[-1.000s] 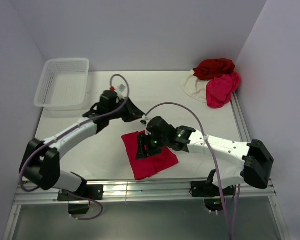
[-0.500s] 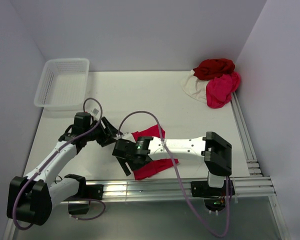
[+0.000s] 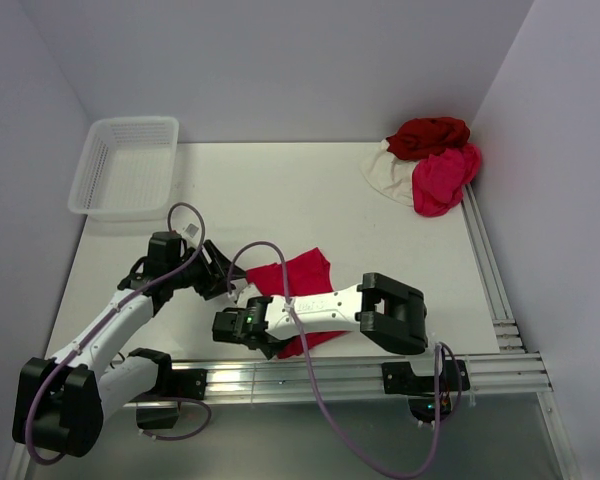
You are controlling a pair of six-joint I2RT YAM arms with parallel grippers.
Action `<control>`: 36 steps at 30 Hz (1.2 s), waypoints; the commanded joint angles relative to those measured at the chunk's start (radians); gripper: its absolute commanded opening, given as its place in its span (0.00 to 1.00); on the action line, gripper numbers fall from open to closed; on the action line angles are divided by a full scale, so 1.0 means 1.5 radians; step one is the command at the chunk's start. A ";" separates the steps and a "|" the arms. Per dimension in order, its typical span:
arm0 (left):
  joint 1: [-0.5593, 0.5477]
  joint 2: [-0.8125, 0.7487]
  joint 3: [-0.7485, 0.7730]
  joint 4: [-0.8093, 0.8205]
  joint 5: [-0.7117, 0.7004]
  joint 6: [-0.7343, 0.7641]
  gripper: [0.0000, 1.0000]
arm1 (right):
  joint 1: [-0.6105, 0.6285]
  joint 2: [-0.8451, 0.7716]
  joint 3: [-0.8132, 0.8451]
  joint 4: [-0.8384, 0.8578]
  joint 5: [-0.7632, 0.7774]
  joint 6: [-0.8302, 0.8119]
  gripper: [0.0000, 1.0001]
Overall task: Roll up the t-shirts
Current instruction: Roll the tshirt
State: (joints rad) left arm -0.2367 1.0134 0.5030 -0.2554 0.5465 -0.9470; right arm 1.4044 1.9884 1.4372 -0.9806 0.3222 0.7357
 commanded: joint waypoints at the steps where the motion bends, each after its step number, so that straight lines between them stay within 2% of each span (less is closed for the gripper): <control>1: -0.001 -0.002 -0.008 0.035 0.020 0.000 0.64 | -0.005 -0.010 -0.013 0.004 0.049 0.023 0.43; 2: -0.001 -0.002 -0.009 0.039 0.022 -0.001 0.64 | -0.008 -0.015 -0.021 0.011 0.049 0.027 0.38; 3: -0.001 0.000 -0.010 0.041 0.022 -0.001 0.64 | -0.010 -0.024 -0.039 0.028 0.049 0.030 0.24; 4: -0.001 0.002 -0.011 0.041 0.024 -0.001 0.64 | -0.016 -0.031 -0.048 0.037 0.050 0.032 0.16; 5: -0.001 0.002 -0.011 0.042 0.026 -0.001 0.64 | -0.020 -0.054 -0.073 0.064 0.045 0.033 0.13; 6: -0.001 0.003 -0.011 0.045 0.026 0.000 0.64 | -0.022 -0.072 -0.090 0.084 0.035 0.035 0.03; 7: -0.001 0.005 -0.012 0.050 0.032 -0.003 0.64 | -0.030 -0.091 -0.109 0.107 0.022 0.032 0.01; 11: -0.001 0.014 -0.011 0.065 0.042 -0.007 0.64 | -0.067 -0.241 -0.251 0.246 -0.063 0.027 0.00; 13: -0.002 0.012 -0.010 0.073 0.041 -0.007 0.64 | -0.090 -0.295 -0.307 0.346 -0.139 0.029 0.00; 17: -0.003 0.016 -0.006 0.095 0.052 -0.013 0.64 | -0.184 -0.403 -0.450 0.507 -0.265 0.033 0.00; 23: -0.038 0.051 0.021 0.138 0.040 -0.031 0.65 | -0.284 -0.463 -0.612 0.732 -0.468 0.073 0.00; 27: -0.090 0.113 0.061 0.164 0.016 -0.040 0.67 | -0.320 -0.467 -0.658 0.799 -0.525 0.084 0.00; 28: -0.098 0.125 0.073 0.164 0.001 -0.039 0.70 | -0.329 -0.467 -0.667 0.809 -0.532 0.086 0.00; 29: -0.108 0.138 0.086 0.164 -0.007 -0.031 0.80 | -0.333 -0.464 -0.679 0.828 -0.546 0.090 0.00; 30: -0.127 0.162 0.112 0.154 -0.018 -0.027 0.85 | -0.337 -0.460 -0.681 0.835 -0.551 0.091 0.00; 32: -0.146 0.183 0.135 0.142 -0.045 -0.018 0.87 | -0.345 -0.448 -0.686 0.847 -0.559 0.092 0.00; 33: -0.158 0.202 0.152 0.133 -0.051 -0.017 0.99 | -0.347 -0.445 -0.687 0.851 -0.565 0.095 0.00; 36: -0.173 0.234 0.180 0.115 -0.071 -0.009 1.00 | -0.351 -0.442 -0.689 0.864 -0.568 0.102 0.00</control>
State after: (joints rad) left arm -0.4740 1.3323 0.7105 -0.0738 0.4961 -0.9848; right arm 0.8860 1.3266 0.4049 0.2176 -0.4713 0.8673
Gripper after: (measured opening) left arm 0.993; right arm 0.133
